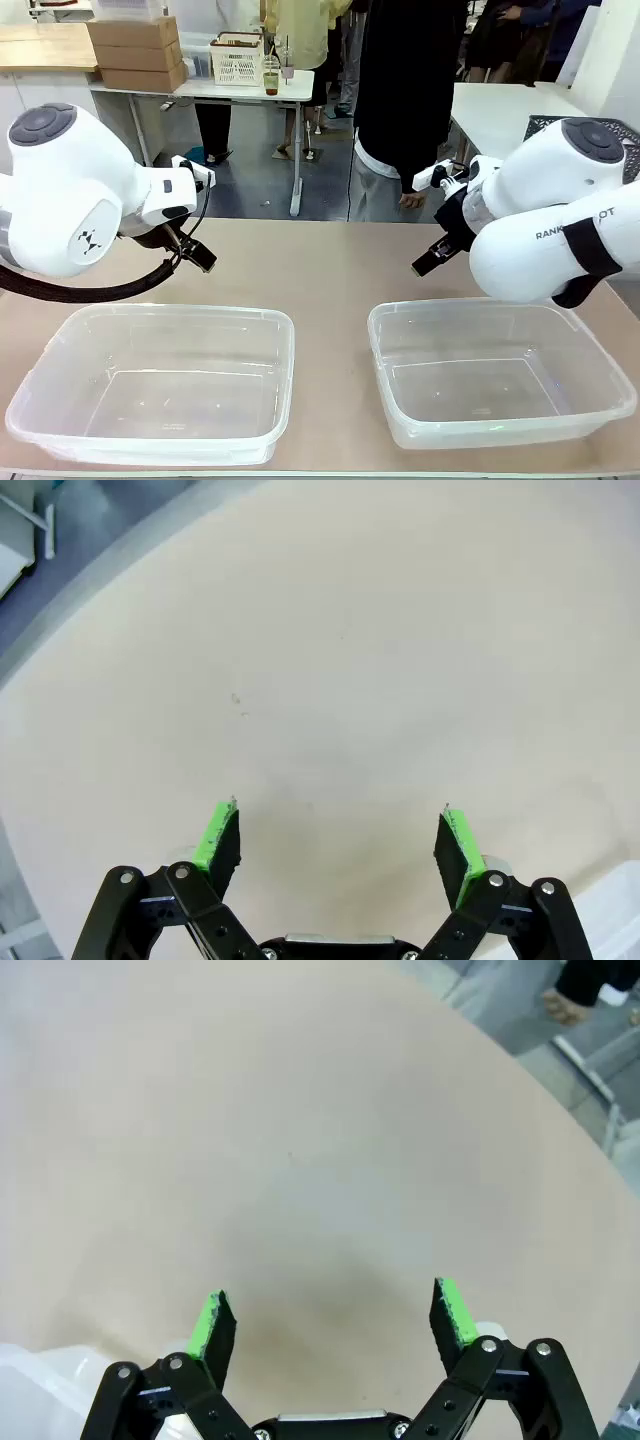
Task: Sort the waste into each basket.
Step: Pick up the Organizing box on the left side of the table and lift it.
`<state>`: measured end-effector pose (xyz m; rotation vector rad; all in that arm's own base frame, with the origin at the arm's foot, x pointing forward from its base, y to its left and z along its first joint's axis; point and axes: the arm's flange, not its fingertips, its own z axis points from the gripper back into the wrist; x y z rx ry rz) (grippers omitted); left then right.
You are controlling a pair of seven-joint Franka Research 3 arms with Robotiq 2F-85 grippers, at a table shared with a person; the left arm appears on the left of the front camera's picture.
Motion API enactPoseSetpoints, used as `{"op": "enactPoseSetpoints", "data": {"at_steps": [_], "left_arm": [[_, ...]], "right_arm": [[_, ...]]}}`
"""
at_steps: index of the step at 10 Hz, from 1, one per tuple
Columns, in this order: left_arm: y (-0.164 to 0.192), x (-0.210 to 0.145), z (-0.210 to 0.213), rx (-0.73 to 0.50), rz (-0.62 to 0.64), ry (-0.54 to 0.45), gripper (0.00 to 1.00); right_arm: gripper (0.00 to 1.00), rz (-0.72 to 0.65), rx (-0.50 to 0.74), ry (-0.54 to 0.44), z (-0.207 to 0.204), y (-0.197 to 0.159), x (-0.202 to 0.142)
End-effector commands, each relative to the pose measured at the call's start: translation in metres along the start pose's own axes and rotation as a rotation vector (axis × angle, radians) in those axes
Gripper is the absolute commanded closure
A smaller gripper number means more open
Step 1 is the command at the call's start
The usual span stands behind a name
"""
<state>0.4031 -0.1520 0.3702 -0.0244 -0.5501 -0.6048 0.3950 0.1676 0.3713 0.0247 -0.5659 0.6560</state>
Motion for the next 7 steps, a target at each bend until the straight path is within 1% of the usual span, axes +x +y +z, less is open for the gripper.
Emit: {"op": "enactPoseSetpoints", "data": {"at_steps": [1,7], "left_arm": [[0.0,0.0,0.0001,0.0,0.0,0.0,0.0],[0.0,0.0,0.0001,0.0,0.0,0.0,0.0]], "right_arm": [[0.0,0.0,0.0,0.0,0.0,0.0,0.0],[0.0,0.0,0.0,0.0,0.0,0.0,0.0]]}}
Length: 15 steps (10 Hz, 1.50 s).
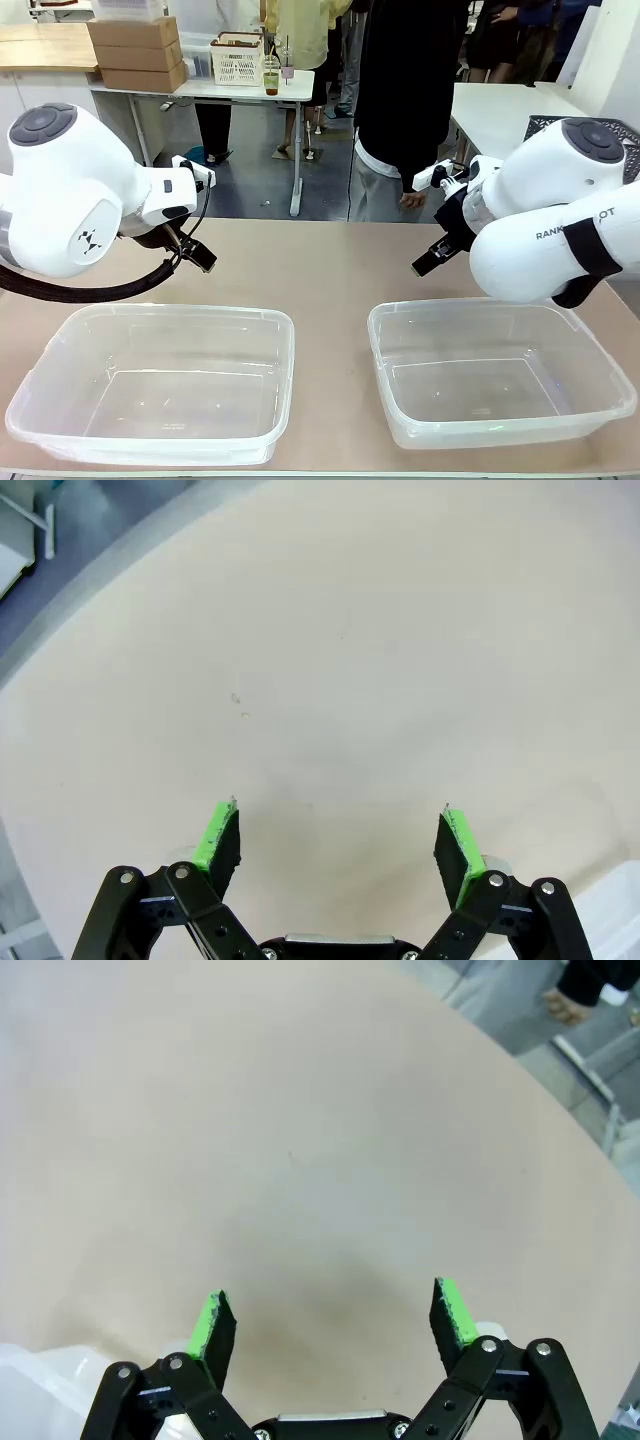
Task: Sort the waste into each basket.
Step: Pick up the Organizing box on the left side of the table and lift it.
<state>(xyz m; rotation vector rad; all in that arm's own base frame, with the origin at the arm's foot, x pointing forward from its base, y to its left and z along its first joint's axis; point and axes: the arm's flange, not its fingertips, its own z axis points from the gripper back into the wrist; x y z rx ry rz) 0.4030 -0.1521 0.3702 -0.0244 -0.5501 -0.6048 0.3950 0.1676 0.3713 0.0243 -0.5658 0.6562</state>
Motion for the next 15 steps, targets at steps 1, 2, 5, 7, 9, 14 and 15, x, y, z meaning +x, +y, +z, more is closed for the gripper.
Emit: {"op": "enactPoseSetpoints", "data": {"at_steps": [1,2,5,7,9,14,15], "left_arm": [[0.0,0.0,0.0,0.0,0.0,0.0,0.0],[0.0,0.0,0.0,0.0,0.0,0.0,0.0],[0.01,-0.002,0.144,0.003,-0.011,-0.087,0.0],[-0.012,-0.036,0.199,0.041,-0.122,-0.183,0.0],[0.005,0.023,0.184,0.047,-0.051,-0.158,0.0],[0.069,-0.022,0.242,-0.821,0.201,-0.343,0.0],[0.093,-0.046,0.25,-0.865,0.351,-0.464,0.0]], "right_arm": [[0.0,0.0,0.0,0.0,0.0,0.0,0.0],[0.0,0.0,0.0,0.0,0.0,0.0,0.0],[0.0,-0.103,0.013,-0.067,0.151,0.004,-0.006],[0.0,-0.138,-0.034,-0.139,0.202,0.025,-0.042],[0.0,-0.107,-0.027,-0.114,0.185,0.0,0.018],[0.0,-0.681,0.523,-0.353,0.27,-0.046,-0.042],[0.0,-0.823,0.601,-0.432,0.285,-0.064,-0.075]]}}
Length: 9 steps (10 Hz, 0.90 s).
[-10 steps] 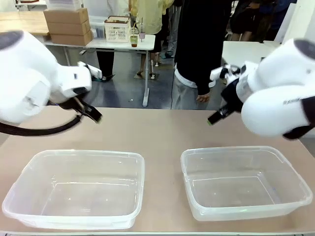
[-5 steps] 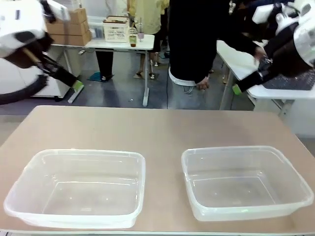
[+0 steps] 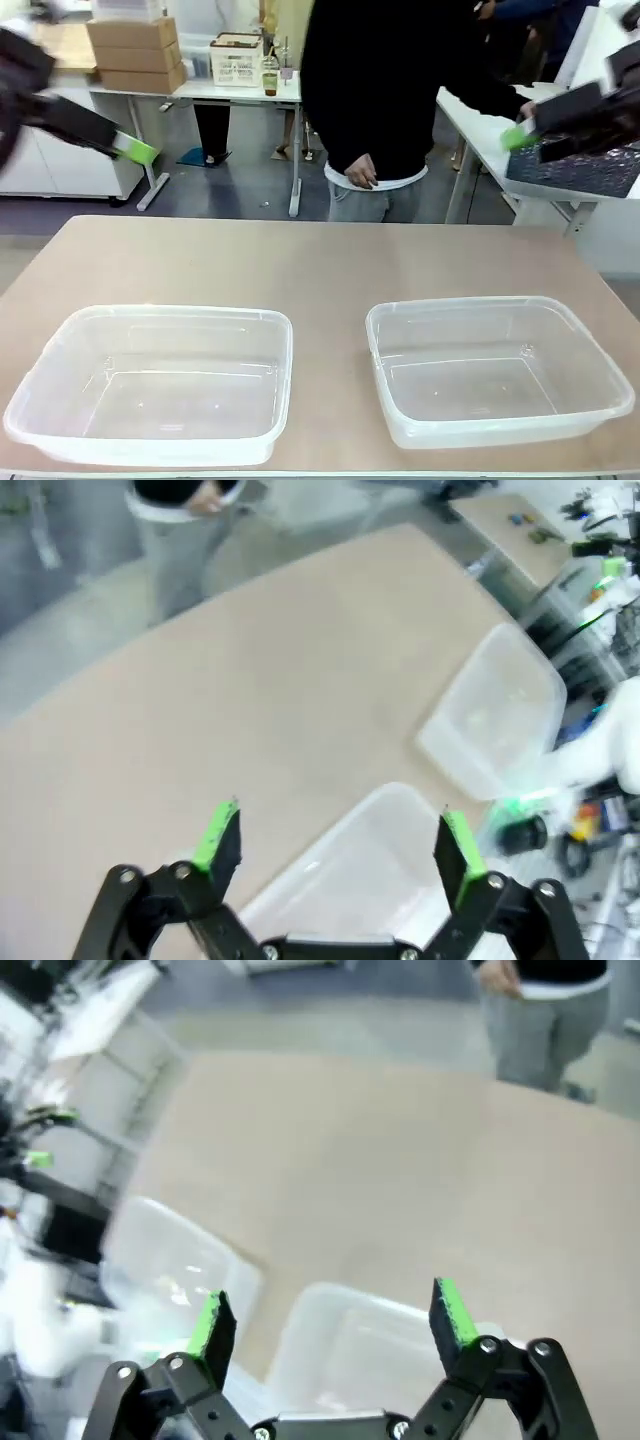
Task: Sort the waste into each basket.
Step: Pick up the Organizing box on the left side of the table and lift it.
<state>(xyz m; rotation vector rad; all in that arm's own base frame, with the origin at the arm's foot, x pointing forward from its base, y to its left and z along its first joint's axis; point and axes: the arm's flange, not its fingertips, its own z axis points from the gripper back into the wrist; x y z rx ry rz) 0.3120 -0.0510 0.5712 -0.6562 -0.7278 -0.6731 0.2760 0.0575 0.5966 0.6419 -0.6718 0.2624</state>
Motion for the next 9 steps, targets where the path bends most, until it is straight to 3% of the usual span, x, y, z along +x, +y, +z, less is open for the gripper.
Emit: {"op": "enactPoseSetpoints", "data": {"at_steps": [1,2,3,4,5,6,7,8,9], "left_arm": [[0.028,-0.035,0.059,-0.286,0.364,-0.275,0.0],[0.033,-0.049,0.074,-0.235,0.435,-0.363,0.0],[0.036,-0.051,0.076,-0.139,0.496,-0.386,0.0],[0.035,-0.028,0.07,-0.206,0.207,-0.207,0.0],[0.035,-0.028,0.07,-0.206,0.207,-0.207,0.0],[0.035,-0.028,0.07,-0.206,0.207,-0.207,0.0],[0.041,-0.038,0.089,-0.213,0.307,-0.261,0.0],[0.033,-0.029,0.077,-0.285,0.225,-0.198,0.0],[0.03,-0.031,0.075,-0.269,0.199,-0.127,0.0]], "right_arm": [[0.0,-0.381,0.184,-0.246,0.059,-0.04,-0.048],[0.0,-0.434,0.119,-0.331,0.082,-0.054,-0.063],[0.0,-0.425,-0.007,-0.389,0.092,-0.063,-0.073],[0.0,-0.255,0.144,-0.166,0.082,-0.039,-0.009],[0.0,-0.255,0.144,-0.166,0.082,-0.039,-0.009],[0.0,-0.362,0.097,-0.28,0.124,-0.059,-0.021],[0.0,-0.286,0.04,-0.188,0.109,-0.047,-0.012],[0.0,-0.219,0.061,-0.134,0.098,-0.037,-0.003],[0.0,-0.185,0.08,-0.067,0.08,-0.02,0.008]]}}
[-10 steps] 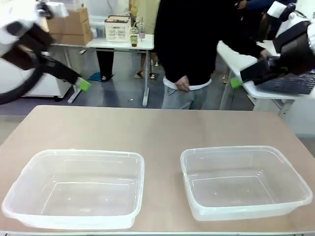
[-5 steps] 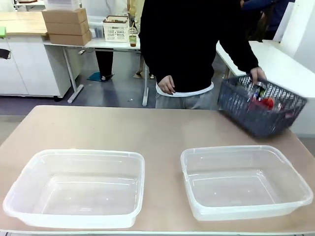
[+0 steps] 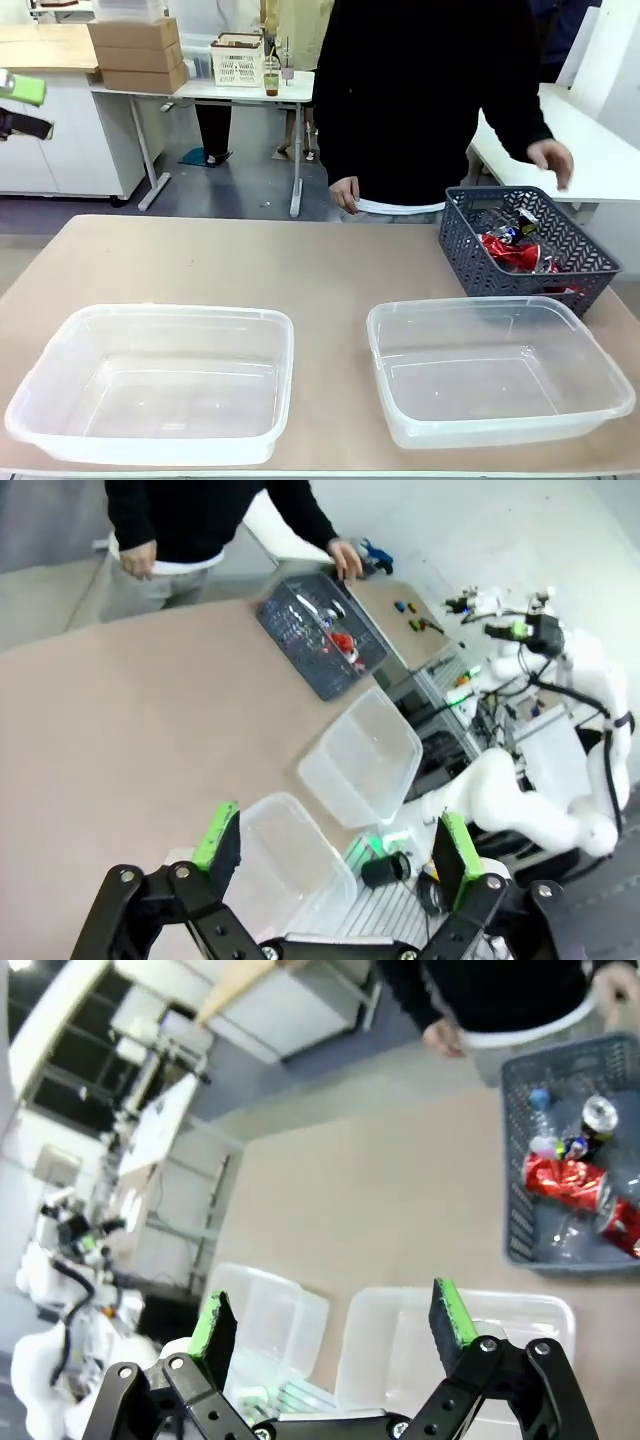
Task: Sort the waste into each basket.
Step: Pick up the Organizing box on the left side of the table and lift it.
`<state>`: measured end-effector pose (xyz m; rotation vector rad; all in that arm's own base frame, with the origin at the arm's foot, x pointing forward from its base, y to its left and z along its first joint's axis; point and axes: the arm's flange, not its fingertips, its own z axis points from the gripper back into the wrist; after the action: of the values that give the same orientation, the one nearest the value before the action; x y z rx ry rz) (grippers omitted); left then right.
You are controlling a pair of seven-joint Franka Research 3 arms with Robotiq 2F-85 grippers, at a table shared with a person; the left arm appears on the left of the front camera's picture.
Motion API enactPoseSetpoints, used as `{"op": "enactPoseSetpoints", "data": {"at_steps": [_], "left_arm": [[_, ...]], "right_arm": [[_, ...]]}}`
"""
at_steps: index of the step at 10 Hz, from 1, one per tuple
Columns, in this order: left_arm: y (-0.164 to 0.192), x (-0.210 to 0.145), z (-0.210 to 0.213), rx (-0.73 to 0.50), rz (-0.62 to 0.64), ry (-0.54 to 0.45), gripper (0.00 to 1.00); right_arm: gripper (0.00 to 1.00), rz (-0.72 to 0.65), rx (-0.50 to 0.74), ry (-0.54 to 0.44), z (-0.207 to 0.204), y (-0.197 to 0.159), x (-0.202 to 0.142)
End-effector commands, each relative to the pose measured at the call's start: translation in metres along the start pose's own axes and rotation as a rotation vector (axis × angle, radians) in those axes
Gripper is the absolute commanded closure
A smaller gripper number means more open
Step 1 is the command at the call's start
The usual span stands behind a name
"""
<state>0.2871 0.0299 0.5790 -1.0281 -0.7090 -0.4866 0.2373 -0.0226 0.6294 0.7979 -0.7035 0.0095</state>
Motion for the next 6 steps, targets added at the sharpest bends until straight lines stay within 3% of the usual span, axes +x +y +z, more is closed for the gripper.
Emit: {"op": "enactPoseSetpoints", "data": {"at_steps": [1,3,4,5,6], "left_arm": [[-0.005,0.002,0.005,0.063,-0.049,0.15,0.0],[-0.026,-0.005,0.047,0.293,-0.079,0.429,0.0],[-0.042,-0.014,0.06,0.411,-0.047,0.55,0.0],[-0.059,-0.03,0.056,0.443,-0.068,0.674,0.0],[-0.067,-0.061,0.036,0.51,-0.219,0.915,0.0]], "right_arm": [[0.0,0.06,-0.035,0.13,-0.037,0.044,0.017],[0.0,0.063,-0.14,0.321,-0.13,0.143,-0.002],[0.0,0.132,-0.22,0.446,-0.188,0.185,-0.035],[0.0,0.232,-0.256,0.606,-0.237,0.217,-0.076],[0.0,0.321,-0.242,0.767,-0.28,0.235,-0.12]]}}
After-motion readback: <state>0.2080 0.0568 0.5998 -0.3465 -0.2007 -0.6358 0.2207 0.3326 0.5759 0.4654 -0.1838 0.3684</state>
